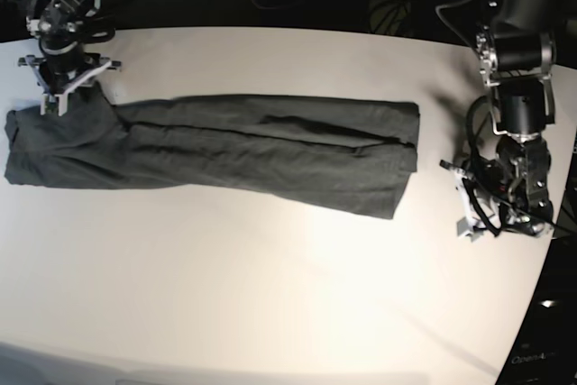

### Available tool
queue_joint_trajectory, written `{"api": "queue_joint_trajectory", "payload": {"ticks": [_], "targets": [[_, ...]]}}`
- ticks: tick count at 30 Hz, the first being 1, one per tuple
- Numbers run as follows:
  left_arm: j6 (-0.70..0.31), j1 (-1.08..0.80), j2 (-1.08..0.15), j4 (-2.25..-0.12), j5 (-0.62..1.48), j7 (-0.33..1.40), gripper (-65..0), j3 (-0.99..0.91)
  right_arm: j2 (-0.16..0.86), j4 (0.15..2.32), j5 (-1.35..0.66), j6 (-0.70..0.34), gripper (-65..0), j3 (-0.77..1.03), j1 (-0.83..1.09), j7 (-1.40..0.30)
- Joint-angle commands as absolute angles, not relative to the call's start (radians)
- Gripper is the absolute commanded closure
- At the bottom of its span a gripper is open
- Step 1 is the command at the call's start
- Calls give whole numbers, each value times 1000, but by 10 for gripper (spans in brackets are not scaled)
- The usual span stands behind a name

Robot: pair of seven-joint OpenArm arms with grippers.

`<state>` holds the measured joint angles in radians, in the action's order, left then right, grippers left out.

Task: Fold the T-shirt properly
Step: 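Open the right gripper and lift it away from the strip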

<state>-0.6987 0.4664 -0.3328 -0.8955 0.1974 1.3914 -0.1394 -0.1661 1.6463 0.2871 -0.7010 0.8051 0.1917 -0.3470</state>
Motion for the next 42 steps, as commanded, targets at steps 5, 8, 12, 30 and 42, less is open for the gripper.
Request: {"api": "queue_joint_trajectory", "payload": {"ticks": [5, 8, 12, 30, 42], "targets": [[-698, 464, -325, -886, 206, 1396, -41, -134, -157, 1712, 260, -698, -196, 727, 257, -326], [-698, 464, -325, -886, 206, 1396, -41, -134, -157, 1718, 260, -698, -196, 720, 262, -326], [-698, 461, -325, -886, 206, 1396, -41, -134, -157, 1702, 260, -698, -196, 720, 259, -326], [-698, 456, -312, -881, 205, 1385, -41, -133, -157, 1606, 263, -698, -321, 719, 252, -329], [-698, 456, -314, -881, 205, 1385, -41, -133, -147, 1546, 265, -698, -218, 711, 251, -329]]}}
